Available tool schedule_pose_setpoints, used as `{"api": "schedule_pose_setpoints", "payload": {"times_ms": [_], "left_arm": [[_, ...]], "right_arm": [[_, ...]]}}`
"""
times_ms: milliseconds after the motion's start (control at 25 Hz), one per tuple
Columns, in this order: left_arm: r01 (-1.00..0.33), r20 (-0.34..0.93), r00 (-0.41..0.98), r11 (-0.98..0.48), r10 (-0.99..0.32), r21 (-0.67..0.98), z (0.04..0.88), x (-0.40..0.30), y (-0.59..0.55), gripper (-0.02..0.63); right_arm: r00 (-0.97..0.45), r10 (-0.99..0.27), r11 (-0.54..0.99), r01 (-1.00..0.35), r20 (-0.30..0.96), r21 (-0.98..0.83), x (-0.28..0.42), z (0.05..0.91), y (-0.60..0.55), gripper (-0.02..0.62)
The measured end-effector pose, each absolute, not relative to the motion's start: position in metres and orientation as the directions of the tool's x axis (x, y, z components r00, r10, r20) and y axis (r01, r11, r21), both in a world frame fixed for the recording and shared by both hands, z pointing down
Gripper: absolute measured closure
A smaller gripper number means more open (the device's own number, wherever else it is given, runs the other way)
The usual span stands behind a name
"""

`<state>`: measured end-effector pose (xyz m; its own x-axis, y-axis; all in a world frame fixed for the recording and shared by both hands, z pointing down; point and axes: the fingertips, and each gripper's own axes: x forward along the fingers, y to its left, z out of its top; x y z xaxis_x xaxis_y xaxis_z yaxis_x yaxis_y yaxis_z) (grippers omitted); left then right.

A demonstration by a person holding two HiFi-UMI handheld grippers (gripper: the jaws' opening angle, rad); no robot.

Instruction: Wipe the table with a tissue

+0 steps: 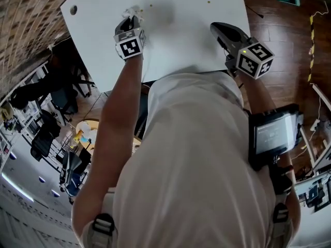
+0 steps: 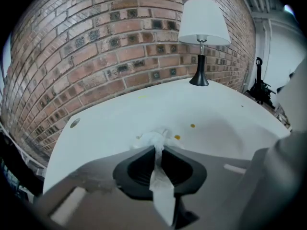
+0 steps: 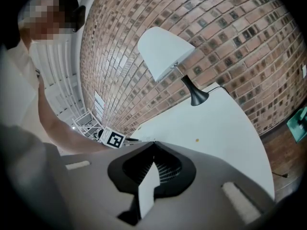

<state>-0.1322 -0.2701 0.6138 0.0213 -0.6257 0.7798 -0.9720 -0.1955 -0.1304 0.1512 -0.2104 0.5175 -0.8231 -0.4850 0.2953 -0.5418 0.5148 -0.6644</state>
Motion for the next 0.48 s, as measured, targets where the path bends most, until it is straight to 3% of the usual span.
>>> {"api": "schedule_pose_setpoints", "payload": {"times_ms": [480], "left_arm": [[-0.938, 0.77, 0.046, -0.292, -0.637, -0.186, 0.614, -0.101, -0.291, 0.561]], "right_arm": [[-0.813, -0.499, 0.502, -0.554, 0.3, -0.664, 0.157, 0.52, -0.209, 0.588]]}}
